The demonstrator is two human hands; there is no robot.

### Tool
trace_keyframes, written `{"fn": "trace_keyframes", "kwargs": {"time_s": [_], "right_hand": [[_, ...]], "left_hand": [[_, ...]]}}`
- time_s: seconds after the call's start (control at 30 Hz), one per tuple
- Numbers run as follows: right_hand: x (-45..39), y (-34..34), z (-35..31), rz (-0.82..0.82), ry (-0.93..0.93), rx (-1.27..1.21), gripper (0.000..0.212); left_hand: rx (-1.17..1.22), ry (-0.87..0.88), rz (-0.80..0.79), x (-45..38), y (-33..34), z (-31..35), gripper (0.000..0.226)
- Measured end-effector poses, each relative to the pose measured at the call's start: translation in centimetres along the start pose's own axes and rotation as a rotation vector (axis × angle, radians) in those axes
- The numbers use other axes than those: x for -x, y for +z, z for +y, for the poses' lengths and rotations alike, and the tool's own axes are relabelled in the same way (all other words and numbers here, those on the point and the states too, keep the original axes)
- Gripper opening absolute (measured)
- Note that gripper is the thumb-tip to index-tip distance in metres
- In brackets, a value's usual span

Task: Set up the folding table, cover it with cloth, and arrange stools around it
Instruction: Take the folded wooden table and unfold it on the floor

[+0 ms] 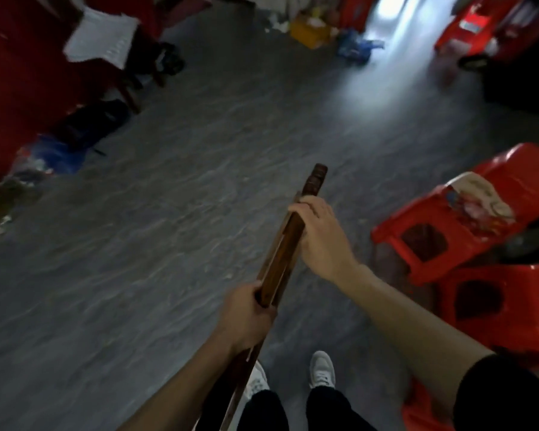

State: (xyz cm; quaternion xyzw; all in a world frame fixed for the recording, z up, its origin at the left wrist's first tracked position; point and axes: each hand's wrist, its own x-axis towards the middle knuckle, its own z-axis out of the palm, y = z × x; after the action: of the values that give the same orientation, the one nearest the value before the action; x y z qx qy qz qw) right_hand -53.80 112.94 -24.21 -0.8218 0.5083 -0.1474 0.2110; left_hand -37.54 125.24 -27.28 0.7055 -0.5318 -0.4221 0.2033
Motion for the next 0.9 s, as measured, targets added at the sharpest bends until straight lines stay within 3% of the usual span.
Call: {"fn": "trace_keyframes", "kwargs": {"time_s": [0.1, 0.17, 0.23, 0.37, 0.6, 0.9], "right_hand": [[2.3, 1.9, -0.4, -0.007, 0.457, -0.336, 0.063], [3.3, 4.0, 0.2, -0.019, 0.622, -0.504, 0.08], [4.1, 5.7, 1.3, 0.007, 0.73, -0.582, 0.084], [5.0, 8.6, 6.4, 0.038, 0.94, -0.685, 0.026], [7.6, 14.1, 15.7, 0.158, 1.019, -0.769, 0.025], [8.5, 18.8, 22.2, 0.21, 0.912, -0.736, 0.032]], "left_hand": [[-0.065, 0.037, -0.041, -2.1, 1.8, 0.5, 0.014], [-0.089, 0.043, -0.068, -3.5, 3.6, 0.8, 0.016], [-0.158, 0.056, -0.077, -5.0, 5.5, 0.9, 0.016], [-0.253, 0.084, -0.091, -7.8, 10.2, 0.1, 0.02], [-0.265, 0.128, -0.276, -12.4, 18.6, -3.2, 0.017], [-0.279, 0.157, -0.232, -15.5, 25.8, -6.4, 0.017]]}}
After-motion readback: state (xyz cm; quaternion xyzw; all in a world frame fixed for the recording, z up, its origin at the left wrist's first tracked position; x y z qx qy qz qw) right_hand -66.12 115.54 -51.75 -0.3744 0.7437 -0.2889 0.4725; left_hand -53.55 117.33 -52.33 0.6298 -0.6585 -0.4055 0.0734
